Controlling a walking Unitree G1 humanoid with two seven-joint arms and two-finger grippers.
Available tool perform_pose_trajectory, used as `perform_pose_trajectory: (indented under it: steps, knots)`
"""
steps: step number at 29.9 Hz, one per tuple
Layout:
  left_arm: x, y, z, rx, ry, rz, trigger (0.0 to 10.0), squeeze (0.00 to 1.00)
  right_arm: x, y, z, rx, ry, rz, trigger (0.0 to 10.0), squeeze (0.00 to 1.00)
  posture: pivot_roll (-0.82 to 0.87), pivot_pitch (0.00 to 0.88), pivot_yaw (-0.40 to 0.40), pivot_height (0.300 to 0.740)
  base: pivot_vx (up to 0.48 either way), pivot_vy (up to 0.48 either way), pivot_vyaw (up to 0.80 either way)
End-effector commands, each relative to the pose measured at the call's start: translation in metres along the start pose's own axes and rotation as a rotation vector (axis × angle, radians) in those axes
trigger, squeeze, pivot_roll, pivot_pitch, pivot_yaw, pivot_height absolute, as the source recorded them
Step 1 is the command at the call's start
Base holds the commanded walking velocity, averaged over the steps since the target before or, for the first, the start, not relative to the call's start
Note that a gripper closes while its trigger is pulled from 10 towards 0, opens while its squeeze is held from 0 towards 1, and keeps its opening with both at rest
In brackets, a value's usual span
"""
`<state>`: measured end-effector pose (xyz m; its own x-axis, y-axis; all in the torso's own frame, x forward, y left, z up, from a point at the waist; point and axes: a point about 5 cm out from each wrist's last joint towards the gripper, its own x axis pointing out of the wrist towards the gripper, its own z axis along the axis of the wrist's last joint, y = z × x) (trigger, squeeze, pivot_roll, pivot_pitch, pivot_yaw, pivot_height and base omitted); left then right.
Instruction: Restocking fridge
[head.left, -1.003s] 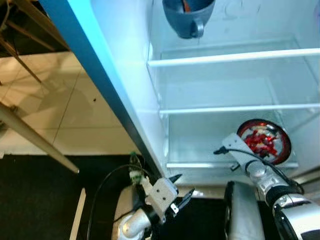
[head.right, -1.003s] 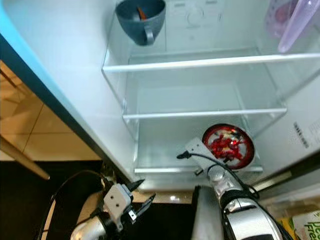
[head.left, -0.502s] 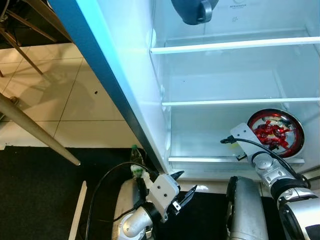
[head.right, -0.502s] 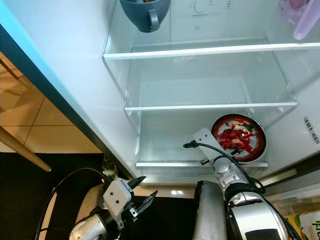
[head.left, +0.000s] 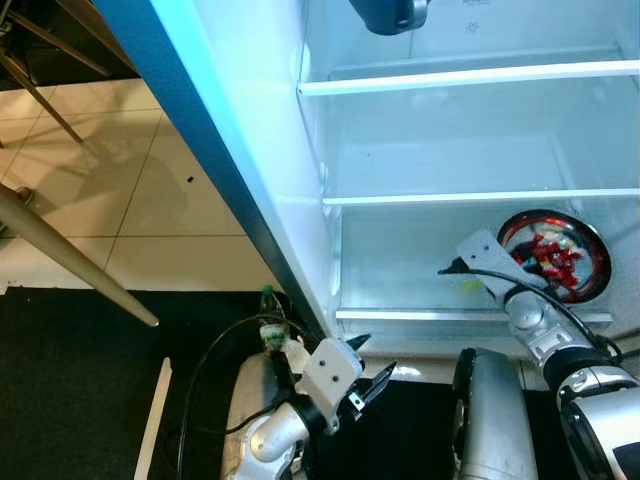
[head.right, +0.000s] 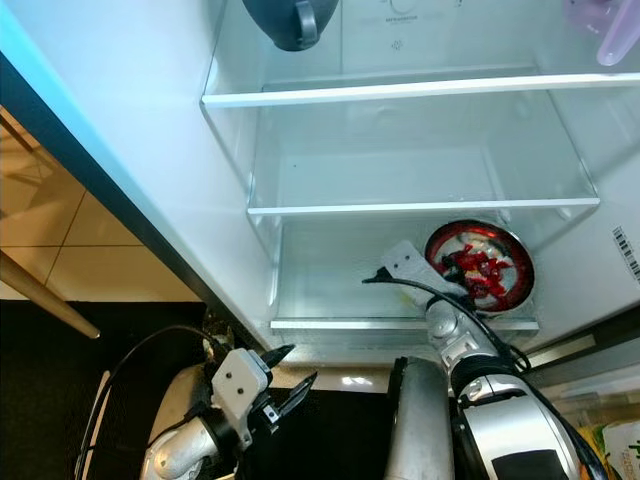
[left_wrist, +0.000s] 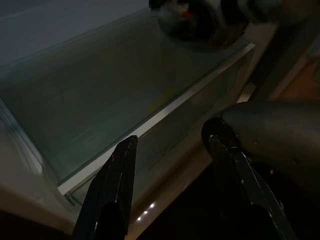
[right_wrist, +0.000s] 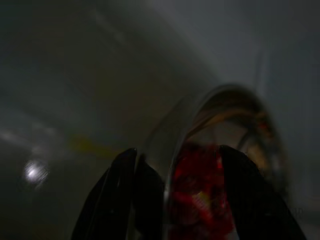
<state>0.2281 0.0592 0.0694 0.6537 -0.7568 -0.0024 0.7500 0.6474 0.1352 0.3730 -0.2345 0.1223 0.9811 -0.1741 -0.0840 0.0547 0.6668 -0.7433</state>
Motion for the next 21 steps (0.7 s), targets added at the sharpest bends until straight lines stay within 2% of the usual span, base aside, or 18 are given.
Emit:
perform_pose_trajectory:
  steps: [1,6,7,11,13,14,15,16,18,19,20,21]
  knots:
    - [-0.005,-0.003,-0.013,-0.027,0.050,-0.006,10.0,0.00,-0.005,0.007,-0.007,0.037,-0.008,0.033,10.0,0.00,0.10,0.349,0.096,0.377,0.000,0.000,0.00]
    - [0.000,0.001,-0.016,-0.015,0.058,-0.023,10.0,0.00,-0.010,0.010,-0.013,0.176,-0.042,0.145,10.0,0.00,0.08,0.319,0.088,0.377,0.000,0.000,0.00]
    - [0.001,0.003,-0.016,-0.012,0.059,-0.025,10.0,0.00,-0.012,0.012,-0.014,0.190,-0.053,0.192,10.0,0.00,0.07,0.312,0.088,0.377,0.000,0.000,0.00]
    - [0.002,0.004,-0.016,-0.010,0.061,-0.024,10.0,0.00,-0.013,0.015,-0.015,0.196,-0.060,0.221,10.0,0.00,0.07,0.312,0.088,0.377,0.000,0.000,0.00]
    - [0.004,0.008,-0.018,-0.005,0.065,-0.021,10.0,0.00,-0.019,0.027,-0.014,0.273,-0.096,0.355,10.0,0.00,0.06,0.283,0.080,0.377,0.000,0.000,0.00]
    - [0.004,0.008,-0.018,-0.005,0.065,-0.021,10.0,0.00,-0.019,0.027,-0.014,0.273,-0.096,0.355,10.0,0.00,0.06,0.283,0.080,0.377,0.000,0.000,0.00]
    - [0.005,0.009,-0.019,-0.003,0.067,-0.020,10.0,0.00,-0.023,0.031,-0.012,0.348,-0.132,0.416,10.0,0.00,0.05,0.273,0.079,0.377,0.000,0.000,0.00]
    - [0.006,0.010,-0.020,-0.003,0.069,-0.019,10.0,0.00,-0.025,0.034,-0.008,0.462,-0.162,0.481,10.0,0.00,0.05,0.261,0.076,0.377,0.000,0.000,0.00]
    - [0.006,0.010,-0.020,-0.003,0.069,-0.019,10.0,0.00,-0.025,0.034,-0.008,0.462,-0.162,0.481,10.0,0.00,0.05,0.261,0.076,0.377,0.000,0.000,0.00]
    - [0.007,0.011,-0.020,-0.003,0.070,-0.018,10.0,0.00,-0.026,0.035,-0.006,0.537,-0.184,0.516,10.0,0.00,0.05,0.259,0.075,0.377,0.000,0.000,0.00]
    - [0.007,0.011,-0.020,-0.003,0.070,-0.018,10.0,0.00,-0.026,0.035,-0.006,0.537,-0.184,0.516,10.0,0.00,0.05,0.259,0.075,0.377,0.000,0.000,0.00]
    - [0.007,0.012,-0.026,-0.010,0.079,-0.017,10.0,0.00,-0.030,0.033,-0.004,0.699,-0.233,0.599,10.0,0.00,0.03,0.230,0.067,0.377,0.000,0.000,0.00]
